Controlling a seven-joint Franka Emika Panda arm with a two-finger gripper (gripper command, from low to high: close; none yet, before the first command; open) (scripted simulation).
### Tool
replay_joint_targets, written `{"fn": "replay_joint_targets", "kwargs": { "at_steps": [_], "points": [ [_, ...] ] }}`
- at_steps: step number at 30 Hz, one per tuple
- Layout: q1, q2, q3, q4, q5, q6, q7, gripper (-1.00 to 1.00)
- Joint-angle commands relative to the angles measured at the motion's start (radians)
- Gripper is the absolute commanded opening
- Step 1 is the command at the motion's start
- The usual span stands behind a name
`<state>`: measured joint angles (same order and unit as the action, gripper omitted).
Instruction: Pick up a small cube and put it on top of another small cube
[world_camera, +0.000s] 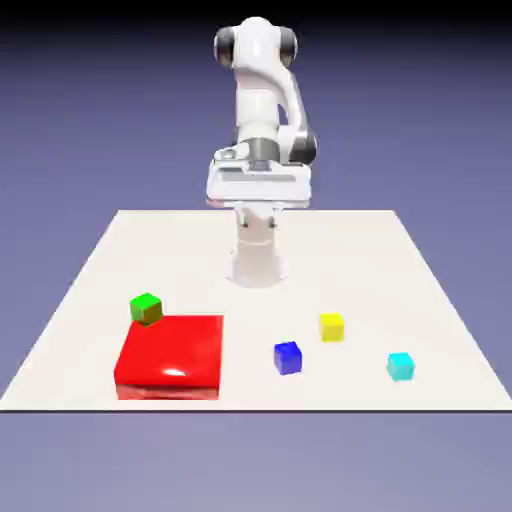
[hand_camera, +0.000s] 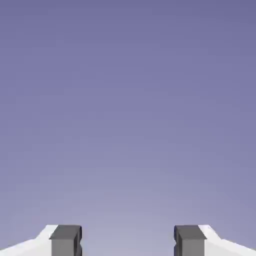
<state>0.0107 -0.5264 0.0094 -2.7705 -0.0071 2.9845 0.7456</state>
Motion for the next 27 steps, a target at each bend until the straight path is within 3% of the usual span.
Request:
{"fn": "replay_joint_targets", "kwargs": {
  "at_steps": [1, 27],
  "points": [
    [-0.001, 0.036, 0.008, 0.033, -0.006, -0.044, 0.004, 0.00],
    [-0.029, 0.977, 0.210, 0.884, -0.159, -1.174, 0.103, 0.00]
  ]
}}
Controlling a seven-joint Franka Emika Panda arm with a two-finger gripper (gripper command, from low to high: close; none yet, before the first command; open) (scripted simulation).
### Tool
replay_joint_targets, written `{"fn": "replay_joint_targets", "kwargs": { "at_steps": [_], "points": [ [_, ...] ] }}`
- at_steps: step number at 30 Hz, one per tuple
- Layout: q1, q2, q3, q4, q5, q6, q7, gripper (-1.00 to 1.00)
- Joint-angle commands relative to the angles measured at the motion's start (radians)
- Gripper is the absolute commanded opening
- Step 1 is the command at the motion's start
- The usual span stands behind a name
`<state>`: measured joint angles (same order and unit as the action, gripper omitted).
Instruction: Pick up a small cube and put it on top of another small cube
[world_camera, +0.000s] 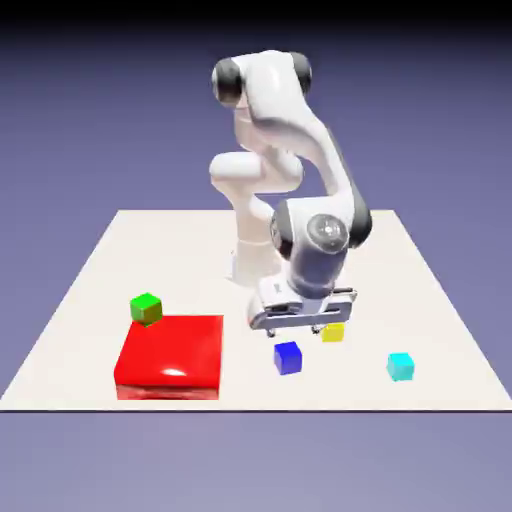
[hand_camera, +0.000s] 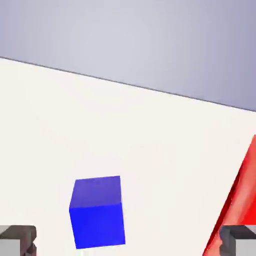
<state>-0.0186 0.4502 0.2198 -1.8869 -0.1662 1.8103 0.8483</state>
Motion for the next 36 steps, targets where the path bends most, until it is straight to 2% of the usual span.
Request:
{"fn": "replay_joint_targets", "kwargs": {
  "at_steps": [1, 18, 20, 27, 28, 36],
  "points": [
    [-0.001, 0.036, 0.008, 0.033, -0.006, -0.044, 0.004, 0.00],
    [-0.020, 0.651, 0.140, 0.589, -0.106, -0.783, 0.068, 0.00],
    [-0.020, 0.665, 0.143, 0.602, -0.108, -0.799, 0.070, 0.00],
    [-0.072, 0.604, 0.144, 0.361, -0.115, -0.632, 0.092, 0.00],
    [-0.072, 0.604, 0.144, 0.361, -0.115, -0.632, 0.093, -1.00],
    [-0.025, 0.664, 0.156, 0.591, -0.110, -0.798, 0.081, -1.00]
  ]
}}
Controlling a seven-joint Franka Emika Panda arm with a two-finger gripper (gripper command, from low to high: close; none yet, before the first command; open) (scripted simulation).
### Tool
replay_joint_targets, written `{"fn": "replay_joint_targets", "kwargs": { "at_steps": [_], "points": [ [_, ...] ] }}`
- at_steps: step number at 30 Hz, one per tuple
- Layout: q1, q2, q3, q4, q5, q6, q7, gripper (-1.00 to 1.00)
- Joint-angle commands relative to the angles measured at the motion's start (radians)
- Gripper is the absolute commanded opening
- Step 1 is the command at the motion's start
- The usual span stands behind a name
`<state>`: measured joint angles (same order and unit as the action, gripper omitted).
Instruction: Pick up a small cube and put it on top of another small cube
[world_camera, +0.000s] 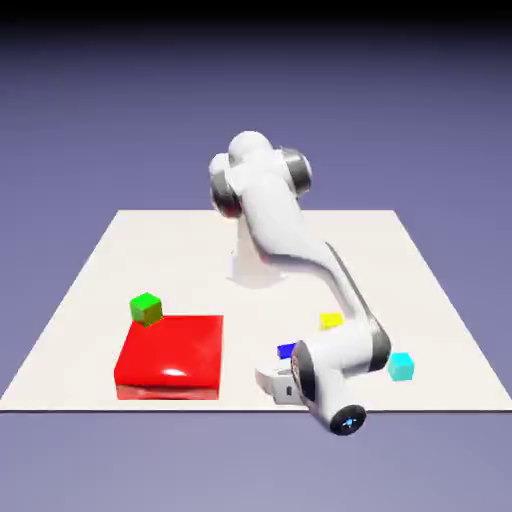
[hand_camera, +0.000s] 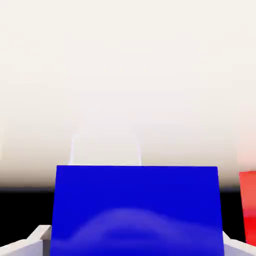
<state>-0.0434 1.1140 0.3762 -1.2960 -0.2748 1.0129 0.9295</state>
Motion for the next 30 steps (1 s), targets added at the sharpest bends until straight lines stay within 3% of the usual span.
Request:
{"fn": "replay_joint_targets", "kwargs": {
  "at_steps": [1, 14, 22, 23, 30],
  "points": [
    [-0.014, -0.003, 0.036, -0.029, -0.006, 0.005, 0.028, -1.00],
    [-0.188, -0.041, 0.507, -0.410, -0.066, 0.071, 0.404, -1.00],
    [-0.265, -0.054, 0.513, -0.608, -0.103, 0.208, 0.429, -1.00],
    [-0.265, -0.054, 0.513, -0.608, -0.103, 0.208, 0.429, 1.00],
    [-0.195, -0.043, 0.526, -0.424, -0.068, 0.074, 0.418, 1.00]
  ]
}}
